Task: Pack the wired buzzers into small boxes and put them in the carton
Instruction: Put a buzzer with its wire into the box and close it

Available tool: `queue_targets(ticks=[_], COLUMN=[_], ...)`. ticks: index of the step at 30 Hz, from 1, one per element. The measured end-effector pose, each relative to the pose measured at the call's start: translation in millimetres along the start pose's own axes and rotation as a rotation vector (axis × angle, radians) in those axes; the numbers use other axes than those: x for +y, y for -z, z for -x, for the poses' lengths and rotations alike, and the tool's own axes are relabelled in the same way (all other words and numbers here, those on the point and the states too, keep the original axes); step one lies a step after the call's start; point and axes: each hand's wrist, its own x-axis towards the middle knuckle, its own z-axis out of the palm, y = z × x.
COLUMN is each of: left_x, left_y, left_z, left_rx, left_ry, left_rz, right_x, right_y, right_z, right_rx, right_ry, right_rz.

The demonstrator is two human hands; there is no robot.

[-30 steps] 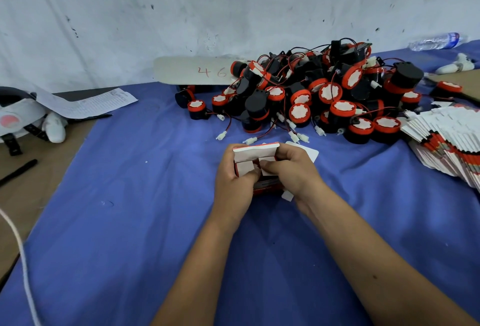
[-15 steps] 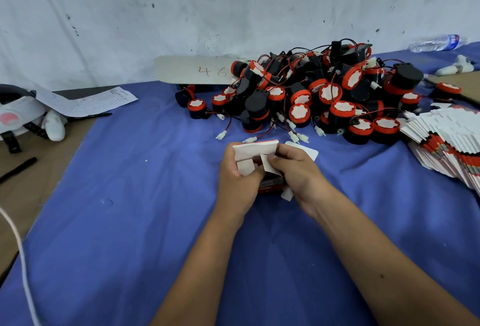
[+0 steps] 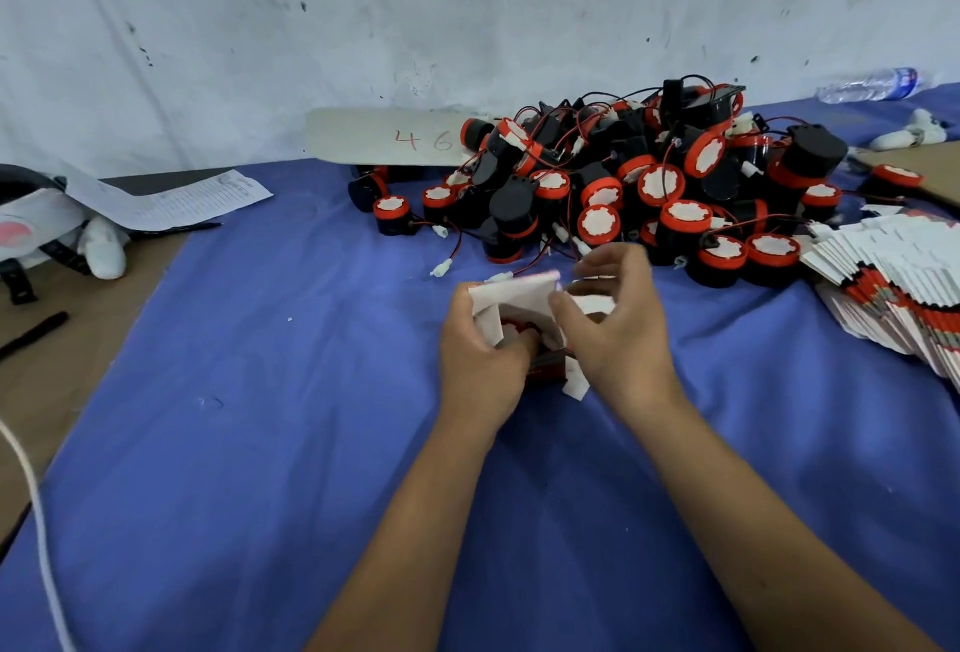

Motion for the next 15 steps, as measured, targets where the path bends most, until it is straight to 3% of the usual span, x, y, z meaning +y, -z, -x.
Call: queue_targets(ticks=[3, 5, 9, 15], left_x=[-2, -2, -3, -3], left_y=[-1, -1, -2, -1], left_z=[0, 1, 1, 0], left_rx=[0.027, 0.033, 0.031, 0.016], left_ry=[-0.006, -0.005, 0.008, 0.01], left_rz=[-0.028, -0.026, -0.012, 0.007], right_x=[5, 8, 3, -14], right_y=[9, 10, 12, 7], right_z=[-2, -2, -4, -8], right_rx=[0.068, 0.007, -0.219, -0.352], right_ry=[0.296, 0.349, 0.302, 0.141], right_rz=[0.353, 0.564, 0.776, 0.827])
